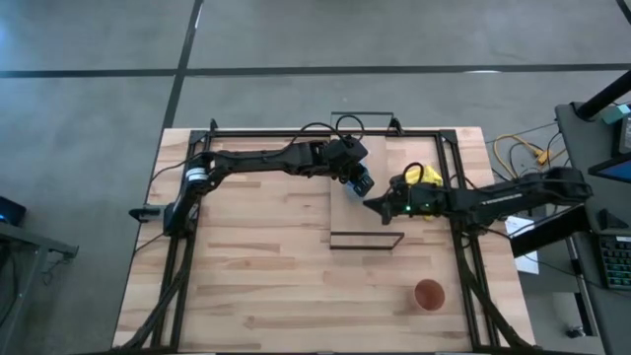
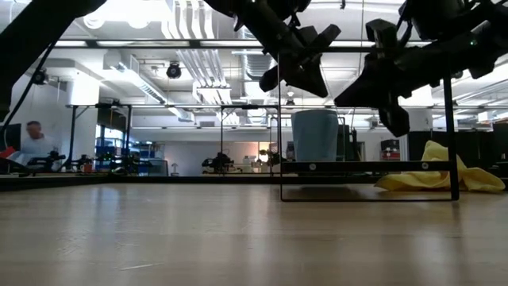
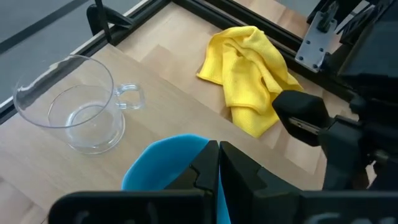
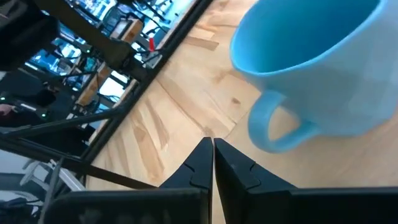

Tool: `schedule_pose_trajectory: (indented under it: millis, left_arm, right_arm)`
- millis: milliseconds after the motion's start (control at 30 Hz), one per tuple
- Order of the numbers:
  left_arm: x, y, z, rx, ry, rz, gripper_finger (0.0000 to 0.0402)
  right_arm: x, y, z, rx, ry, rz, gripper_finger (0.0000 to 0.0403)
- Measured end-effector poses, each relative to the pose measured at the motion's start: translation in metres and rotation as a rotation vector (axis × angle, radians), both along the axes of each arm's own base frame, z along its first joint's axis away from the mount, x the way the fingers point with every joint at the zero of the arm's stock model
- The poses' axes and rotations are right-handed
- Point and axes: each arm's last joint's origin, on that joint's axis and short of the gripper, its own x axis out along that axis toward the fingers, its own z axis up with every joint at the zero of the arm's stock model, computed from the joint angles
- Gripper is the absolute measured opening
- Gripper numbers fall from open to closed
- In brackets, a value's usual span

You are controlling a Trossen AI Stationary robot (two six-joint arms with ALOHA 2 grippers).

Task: Stack small to large cups/mugs on shelf
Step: Put the blue mug on the shelf

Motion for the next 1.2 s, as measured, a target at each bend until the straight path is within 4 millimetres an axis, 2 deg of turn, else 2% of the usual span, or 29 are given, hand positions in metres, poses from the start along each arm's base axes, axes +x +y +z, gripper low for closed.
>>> schedule_pose_trajectory:
  millis: [200, 400, 533, 767, 1200]
  left_arm:
    - [0.000, 0.001, -0.001, 0.015, 0.010, -0.011, 0.0000]
    - [-0.001, 0.001, -0.002, 0.016, 0.015, -0.013, 0.0000]
    - [-0.005, 0.002, -0.005, 0.017, 0.088, -0.022, 0.0000]
    - [-0.005, 0.003, -0.004, 0.018, 0.076, -0.022, 0.0000]
    - [-0.005, 0.004, -0.004, 0.018, 0.074, -0.021, 0.0000]
  right_arm:
    - [0.011, 0.001, 0.003, 0.024, 0.018, -0.006, 0.0008]
    - [0.035, 0.001, 0.009, 0.018, 0.166, -0.011, 0.0008]
    - [0.042, 0.003, 0.017, -0.010, 0.271, -0.050, 0.0008]
    - [0.041, 0.002, 0.030, -0.031, 0.376, -0.095, 0.0008]
    - [0.037, 0.001, 0.024, -0.031, 0.445, -0.151, 0.0009]
